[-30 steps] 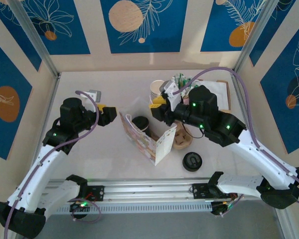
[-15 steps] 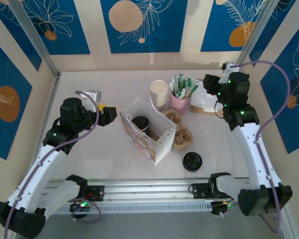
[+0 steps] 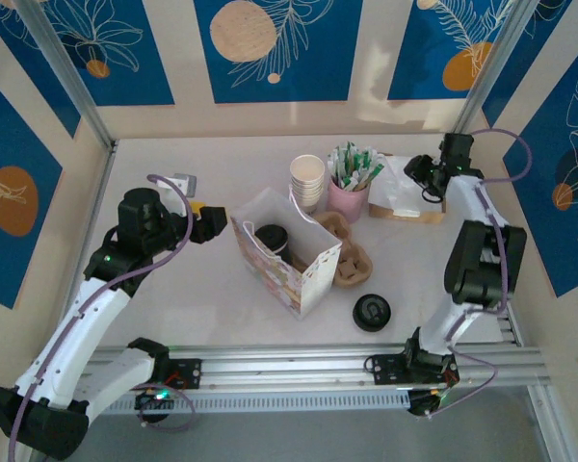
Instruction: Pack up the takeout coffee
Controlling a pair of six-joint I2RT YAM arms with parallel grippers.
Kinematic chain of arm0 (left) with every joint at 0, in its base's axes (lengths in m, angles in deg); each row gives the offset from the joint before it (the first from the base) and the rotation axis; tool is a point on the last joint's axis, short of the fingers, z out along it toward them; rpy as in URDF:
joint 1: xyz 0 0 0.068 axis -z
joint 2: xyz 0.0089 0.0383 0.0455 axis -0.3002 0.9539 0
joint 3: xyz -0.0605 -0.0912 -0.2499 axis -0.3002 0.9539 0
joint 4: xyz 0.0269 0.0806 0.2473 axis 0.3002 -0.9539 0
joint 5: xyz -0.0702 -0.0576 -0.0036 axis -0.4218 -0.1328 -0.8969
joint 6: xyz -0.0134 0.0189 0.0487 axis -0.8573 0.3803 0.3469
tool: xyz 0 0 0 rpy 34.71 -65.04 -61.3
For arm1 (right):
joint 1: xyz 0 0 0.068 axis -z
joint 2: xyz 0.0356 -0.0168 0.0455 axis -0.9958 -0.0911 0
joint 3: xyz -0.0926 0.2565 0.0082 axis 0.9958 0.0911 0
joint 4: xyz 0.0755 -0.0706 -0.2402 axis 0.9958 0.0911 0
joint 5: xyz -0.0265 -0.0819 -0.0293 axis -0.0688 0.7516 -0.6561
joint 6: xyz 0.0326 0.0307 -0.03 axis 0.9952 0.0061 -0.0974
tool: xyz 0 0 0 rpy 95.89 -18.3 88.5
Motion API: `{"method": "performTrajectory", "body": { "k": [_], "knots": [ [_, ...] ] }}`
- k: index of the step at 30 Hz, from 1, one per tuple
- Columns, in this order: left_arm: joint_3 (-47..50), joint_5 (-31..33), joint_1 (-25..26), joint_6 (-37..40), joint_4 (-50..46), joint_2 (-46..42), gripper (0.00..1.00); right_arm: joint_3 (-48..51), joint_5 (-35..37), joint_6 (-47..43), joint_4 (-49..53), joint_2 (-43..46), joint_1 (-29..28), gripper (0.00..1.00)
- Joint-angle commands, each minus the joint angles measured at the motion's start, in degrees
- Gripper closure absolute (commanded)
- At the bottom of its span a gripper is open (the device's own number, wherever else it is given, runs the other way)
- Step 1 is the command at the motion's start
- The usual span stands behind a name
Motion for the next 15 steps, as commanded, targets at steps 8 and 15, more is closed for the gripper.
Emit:
{"method": "performTrajectory", "body": {
  "k": [8,15],
  "knots": [
    [0.0,-1.2,-0.4,-0.4,0.2,0.4,0.32,-8.4,4.2,-8.6,6.0,-10.8,-5.5,0.4],
    [0.0,-0.9,-0.4,-0.3,0.1,0.5,0.32,-8.4,11.1,-10.8,7.2,-13.6,-7.4,0.34]
  ]
}}
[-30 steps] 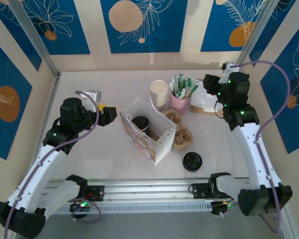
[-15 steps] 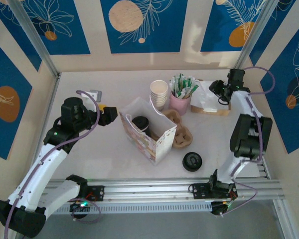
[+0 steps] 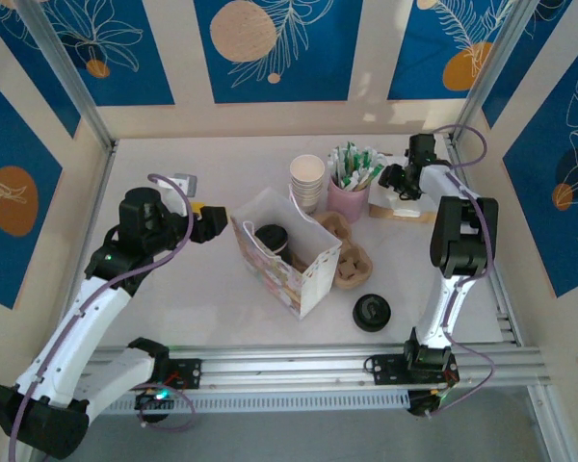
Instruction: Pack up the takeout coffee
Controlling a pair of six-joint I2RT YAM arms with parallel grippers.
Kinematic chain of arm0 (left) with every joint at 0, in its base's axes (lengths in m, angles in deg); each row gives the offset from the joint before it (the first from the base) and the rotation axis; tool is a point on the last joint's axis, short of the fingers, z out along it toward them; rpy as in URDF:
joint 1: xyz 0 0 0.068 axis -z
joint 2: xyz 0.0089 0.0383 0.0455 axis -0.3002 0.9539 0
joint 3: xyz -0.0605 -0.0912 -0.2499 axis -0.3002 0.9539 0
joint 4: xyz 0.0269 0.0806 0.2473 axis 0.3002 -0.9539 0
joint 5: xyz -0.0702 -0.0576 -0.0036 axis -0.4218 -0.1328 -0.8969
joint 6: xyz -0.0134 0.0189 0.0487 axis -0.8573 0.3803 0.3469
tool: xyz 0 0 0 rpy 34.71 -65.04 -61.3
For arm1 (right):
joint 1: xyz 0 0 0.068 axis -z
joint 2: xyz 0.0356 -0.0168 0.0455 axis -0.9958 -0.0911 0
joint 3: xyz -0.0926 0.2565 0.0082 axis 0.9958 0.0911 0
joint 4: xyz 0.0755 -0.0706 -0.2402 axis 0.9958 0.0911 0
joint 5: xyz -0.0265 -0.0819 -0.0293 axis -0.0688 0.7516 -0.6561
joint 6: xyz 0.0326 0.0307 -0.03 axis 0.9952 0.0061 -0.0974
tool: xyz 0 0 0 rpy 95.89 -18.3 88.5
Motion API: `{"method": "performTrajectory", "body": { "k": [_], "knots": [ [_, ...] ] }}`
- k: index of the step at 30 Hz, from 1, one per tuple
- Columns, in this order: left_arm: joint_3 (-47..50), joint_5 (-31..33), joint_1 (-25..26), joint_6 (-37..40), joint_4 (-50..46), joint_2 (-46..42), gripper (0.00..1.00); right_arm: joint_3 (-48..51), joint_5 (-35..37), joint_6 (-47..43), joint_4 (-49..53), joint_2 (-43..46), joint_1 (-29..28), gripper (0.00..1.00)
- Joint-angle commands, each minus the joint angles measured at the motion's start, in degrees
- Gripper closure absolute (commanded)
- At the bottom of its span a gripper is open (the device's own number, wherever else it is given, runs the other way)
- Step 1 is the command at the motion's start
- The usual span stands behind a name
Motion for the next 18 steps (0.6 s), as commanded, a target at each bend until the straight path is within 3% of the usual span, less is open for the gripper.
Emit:
{"method": "performTrajectory", "body": {
  "k": [1,7,18],
  "knots": [
    [0.0,-0.9,-0.4,0.0,0.2,0.1,0.31,-1.4,5.1,-2.6,1.9,-1.4,-0.9,0.34],
    [0.0,-0.8,-0.4,0.0,0.1,0.2,0.31,-5.2,6.9,-2.2,5.5,-4.3,-1.4,0.35],
    [0.1,-0.9,-0.3,-0.2,0.1,0.2,0.31,-4.4,5.8,1.5,4.2,-2.1,-1.0,0.67]
  ]
}}
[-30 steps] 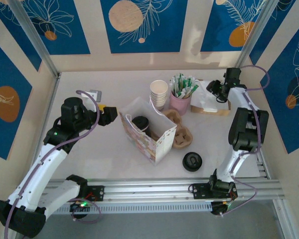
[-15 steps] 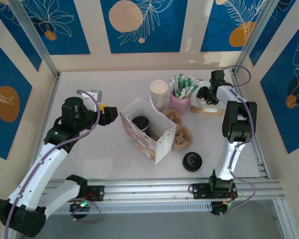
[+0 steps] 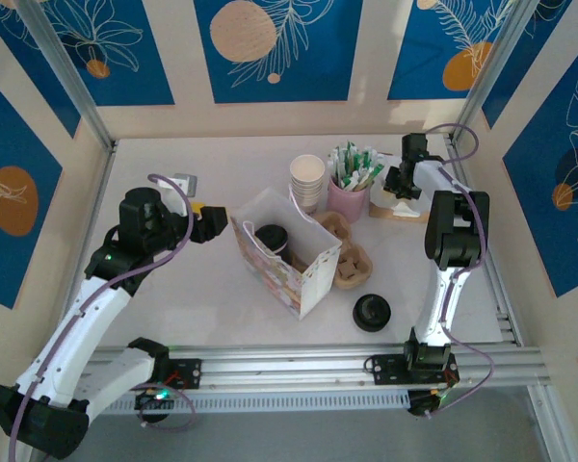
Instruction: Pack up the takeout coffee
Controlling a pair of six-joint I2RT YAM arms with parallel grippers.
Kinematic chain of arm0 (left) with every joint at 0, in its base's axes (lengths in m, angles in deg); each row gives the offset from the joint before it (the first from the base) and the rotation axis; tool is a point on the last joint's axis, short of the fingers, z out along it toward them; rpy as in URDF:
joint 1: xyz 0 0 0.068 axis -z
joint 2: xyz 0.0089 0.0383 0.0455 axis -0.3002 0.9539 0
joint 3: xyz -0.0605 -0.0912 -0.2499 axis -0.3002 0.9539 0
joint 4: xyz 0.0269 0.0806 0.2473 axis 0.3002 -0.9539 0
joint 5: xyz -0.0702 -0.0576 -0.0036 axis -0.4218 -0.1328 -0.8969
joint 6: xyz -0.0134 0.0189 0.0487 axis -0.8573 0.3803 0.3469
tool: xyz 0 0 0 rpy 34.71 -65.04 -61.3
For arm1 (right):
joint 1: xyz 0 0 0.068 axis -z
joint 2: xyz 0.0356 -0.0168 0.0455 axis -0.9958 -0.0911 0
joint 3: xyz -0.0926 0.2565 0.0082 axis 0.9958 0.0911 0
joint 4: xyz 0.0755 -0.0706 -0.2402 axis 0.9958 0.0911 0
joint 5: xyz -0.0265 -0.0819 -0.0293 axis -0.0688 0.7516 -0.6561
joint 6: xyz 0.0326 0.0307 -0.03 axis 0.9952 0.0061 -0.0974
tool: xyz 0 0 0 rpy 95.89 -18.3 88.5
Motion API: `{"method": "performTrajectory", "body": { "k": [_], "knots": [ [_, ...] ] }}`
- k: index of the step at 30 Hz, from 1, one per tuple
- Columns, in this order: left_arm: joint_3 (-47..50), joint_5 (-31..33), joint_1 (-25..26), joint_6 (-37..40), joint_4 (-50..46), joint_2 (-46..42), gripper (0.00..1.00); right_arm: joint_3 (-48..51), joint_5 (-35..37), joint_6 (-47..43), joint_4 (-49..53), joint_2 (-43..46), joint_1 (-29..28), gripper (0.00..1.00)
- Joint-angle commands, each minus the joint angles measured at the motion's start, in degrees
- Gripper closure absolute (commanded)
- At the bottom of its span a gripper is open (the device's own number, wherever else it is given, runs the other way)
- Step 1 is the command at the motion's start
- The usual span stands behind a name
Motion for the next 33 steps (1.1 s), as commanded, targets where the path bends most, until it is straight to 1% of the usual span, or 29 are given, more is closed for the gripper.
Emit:
{"method": "performTrajectory", "body": {
  "k": [1,9,10,13,14,15,19,22,27,30,33],
  "knots": [
    [0.1,-1.0,-0.4,-0.2,0.3,0.3,0.31,1.3,-0.7,1.2,-0.8,3.6,0.2,0.7],
    [0.2,-0.9,-0.4,-0.2,0.4,0.0,0.31,1.9,-2.3,2.8,-1.9,8.5,0.9,0.81],
    [0.2,-0.9,-0.4,-0.3,0.4,0.0,0.31,2.3,-2.8,3.1,-2.3,9.1,1.0,0.87],
    [0.2,-1.0,-0.4,-0.3,0.4,0.0,0.31,3.1,-4.0,3.9,-3.1,11.3,1.5,0.94],
    [0.2,-0.9,-0.4,-0.3,0.4,0.1,0.31,3.5,-4.3,4.1,-3.3,12.3,1.5,0.98],
    [0.2,-1.0,-0.3,-0.3,0.4,0.0,0.31,3.9,-4.5,4.5,-3.6,13.5,1.7,1.0],
    [0.3,-0.9,-0.3,-0.3,0.5,-0.2,0.31,7.1,-4.7,5.3,-6.1,20.5,1.9,1.0],
    [0.3,-0.8,-0.4,-0.3,0.5,-0.5,0.31,9.4,-4.3,6.4,-7.0,27.3,1.8,1.0],
    [0.3,-0.6,-0.4,-0.4,0.5,-0.9,0.31,12.1,-5.8,7.2,-7.2,39.9,0.3,1.0],
    [0.4,-0.4,-0.3,-0.3,0.6,-1.2,0.31,13.2,-6.3,7.2,-6.8,47.4,-2.7,1.0],
    [0.4,-0.5,-0.3,-0.4,0.7,-1.2,0.3,11.1,-6.7,5.8,-3.9,52.8,-9.1,1.0]
  ]
}}
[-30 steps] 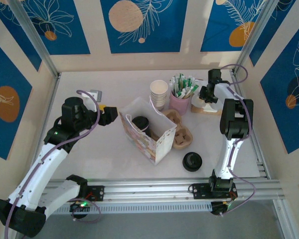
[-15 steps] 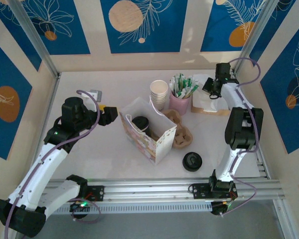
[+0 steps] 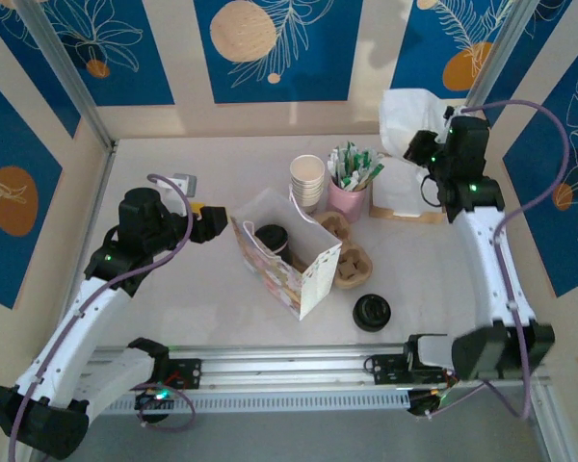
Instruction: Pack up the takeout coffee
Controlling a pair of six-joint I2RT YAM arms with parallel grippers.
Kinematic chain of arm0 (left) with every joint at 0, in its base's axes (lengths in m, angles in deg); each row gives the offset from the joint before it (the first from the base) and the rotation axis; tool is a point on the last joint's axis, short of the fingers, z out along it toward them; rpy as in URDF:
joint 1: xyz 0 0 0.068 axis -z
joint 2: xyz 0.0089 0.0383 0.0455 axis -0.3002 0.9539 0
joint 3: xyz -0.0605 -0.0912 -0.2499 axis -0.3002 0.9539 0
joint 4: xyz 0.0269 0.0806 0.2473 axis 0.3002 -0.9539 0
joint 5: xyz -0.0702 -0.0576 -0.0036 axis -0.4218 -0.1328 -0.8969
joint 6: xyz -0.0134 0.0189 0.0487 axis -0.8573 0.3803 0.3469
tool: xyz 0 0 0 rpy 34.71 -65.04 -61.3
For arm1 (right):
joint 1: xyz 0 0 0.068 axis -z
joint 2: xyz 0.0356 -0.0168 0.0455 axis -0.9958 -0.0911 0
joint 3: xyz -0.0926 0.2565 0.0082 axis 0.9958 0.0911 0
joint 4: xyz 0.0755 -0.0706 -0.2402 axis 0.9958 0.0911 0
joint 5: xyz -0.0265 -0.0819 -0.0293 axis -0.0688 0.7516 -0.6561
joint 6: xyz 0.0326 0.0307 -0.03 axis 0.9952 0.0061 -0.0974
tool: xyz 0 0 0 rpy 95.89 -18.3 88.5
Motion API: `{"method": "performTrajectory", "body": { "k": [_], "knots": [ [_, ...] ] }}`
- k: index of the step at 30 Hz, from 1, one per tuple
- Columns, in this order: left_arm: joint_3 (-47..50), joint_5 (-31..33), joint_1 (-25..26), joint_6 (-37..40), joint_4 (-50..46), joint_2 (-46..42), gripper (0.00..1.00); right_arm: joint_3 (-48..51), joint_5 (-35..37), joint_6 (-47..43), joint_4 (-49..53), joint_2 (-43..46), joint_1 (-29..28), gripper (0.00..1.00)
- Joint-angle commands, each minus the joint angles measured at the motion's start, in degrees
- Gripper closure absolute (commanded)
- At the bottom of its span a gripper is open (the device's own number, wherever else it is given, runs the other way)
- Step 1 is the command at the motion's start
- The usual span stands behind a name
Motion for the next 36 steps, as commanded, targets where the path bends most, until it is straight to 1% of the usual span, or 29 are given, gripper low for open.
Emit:
{"method": "performTrajectory", "body": {
  "k": [1,5,11,14,17,21,26,29,36],
  "knots": [
    [0.4,-0.6,-0.4,-0.2,0.7,-1.0,0.3,-2.1,-1.1,-1.5,2.8,4.5,-7.4,1.0],
    [0.4,-0.4,-0.4,-0.1,0.7,-0.9,0.3,-5.2,2.9,-4.3,4.0,8.5,-20.1,1.0],
    [0.4,-0.5,-0.4,-0.2,0.6,-0.5,0.3,-8.8,4.5,-5.9,4.3,9.1,-37.9,1.0],
    [0.4,-0.5,-0.4,-0.2,0.5,-0.2,0.31,-10.5,6.7,-6.7,5.4,8.0,-45.7,1.0],
    [0.4,-0.6,-0.4,-0.2,0.6,0.2,0.31,-10.6,6.8,-4.8,6.3,7.2,-50.9,1.0],
    [0.3,-0.9,-0.3,-0.1,0.4,0.5,0.32,-9.6,5.5,-0.4,8.1,6.6,-54.7,1.0],
    [0.2,-1.0,-0.4,0.0,0.2,0.9,0.32,-4.9,1.9,6.5,5.5,7.6,-55.9,1.0],
    [0.3,-1.2,-0.4,0.0,0.1,1.1,0.32,-2.1,2.1,8.7,4.7,8.1,-56.3,1.0],
    [0.2,-1.3,-0.4,-0.1,0.2,1.1,0.32,0.4,5.2,10.8,7.8,7.4,-56.3,1.0]
  ]
}}
